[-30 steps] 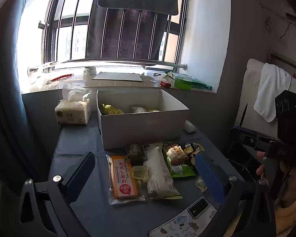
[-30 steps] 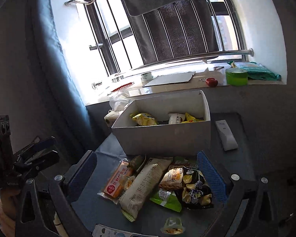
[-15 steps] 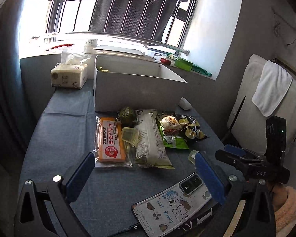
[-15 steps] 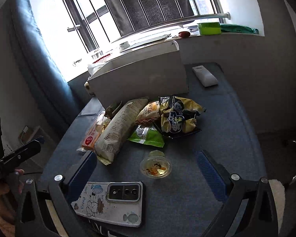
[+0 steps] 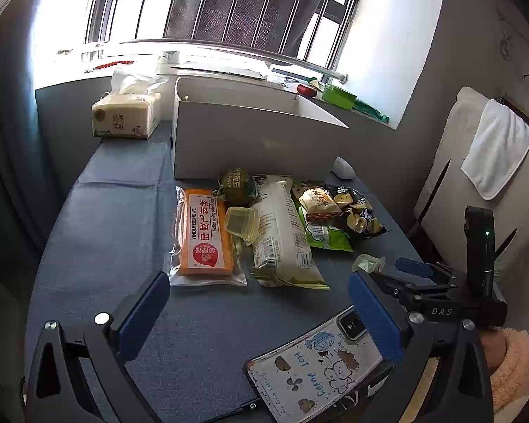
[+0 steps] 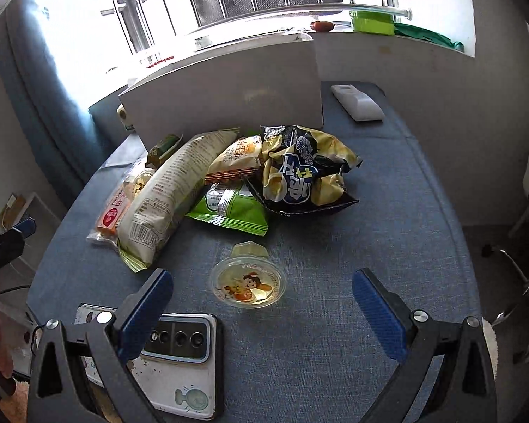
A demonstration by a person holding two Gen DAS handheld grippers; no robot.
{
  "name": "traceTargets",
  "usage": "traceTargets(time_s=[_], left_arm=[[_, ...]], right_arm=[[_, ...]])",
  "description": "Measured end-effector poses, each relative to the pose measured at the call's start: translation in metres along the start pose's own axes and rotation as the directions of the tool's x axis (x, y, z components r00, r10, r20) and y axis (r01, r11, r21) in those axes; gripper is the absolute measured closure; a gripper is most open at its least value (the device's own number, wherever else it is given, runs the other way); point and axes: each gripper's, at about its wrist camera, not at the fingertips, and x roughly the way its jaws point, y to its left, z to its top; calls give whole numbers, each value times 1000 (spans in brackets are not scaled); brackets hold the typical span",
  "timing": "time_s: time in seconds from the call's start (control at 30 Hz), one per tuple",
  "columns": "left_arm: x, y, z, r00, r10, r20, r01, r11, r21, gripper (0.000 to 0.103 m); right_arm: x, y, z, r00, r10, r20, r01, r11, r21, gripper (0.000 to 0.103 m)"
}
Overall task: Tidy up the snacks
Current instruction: 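Grasp the cartoon-lid jelly cup with the right tool while the left tool grasps the clear green jelly cup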
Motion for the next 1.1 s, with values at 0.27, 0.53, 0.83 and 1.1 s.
traceTargets(time_s=[0.27,0.53,0.83,1.1], left_arm=[[13,2,-1,1000,14,-24,-14,1000,11,0],[37,8,17,998,32,-50,-28,997,72,0],[102,13,53,986,119,-120,-89,968,233,9],[143,-1,48,971,153,-181,-86,939,334,70]], right_arm=[[7,0,-8,999,2,-36,-4,999,-47,52],[-14,-4,-7,996,86,25,-85,996,-3,52],[-31,-6,-5,984,166,57,-168,985,35,52],[-28,-6,-5,986,162,46,-164,986,39,52]])
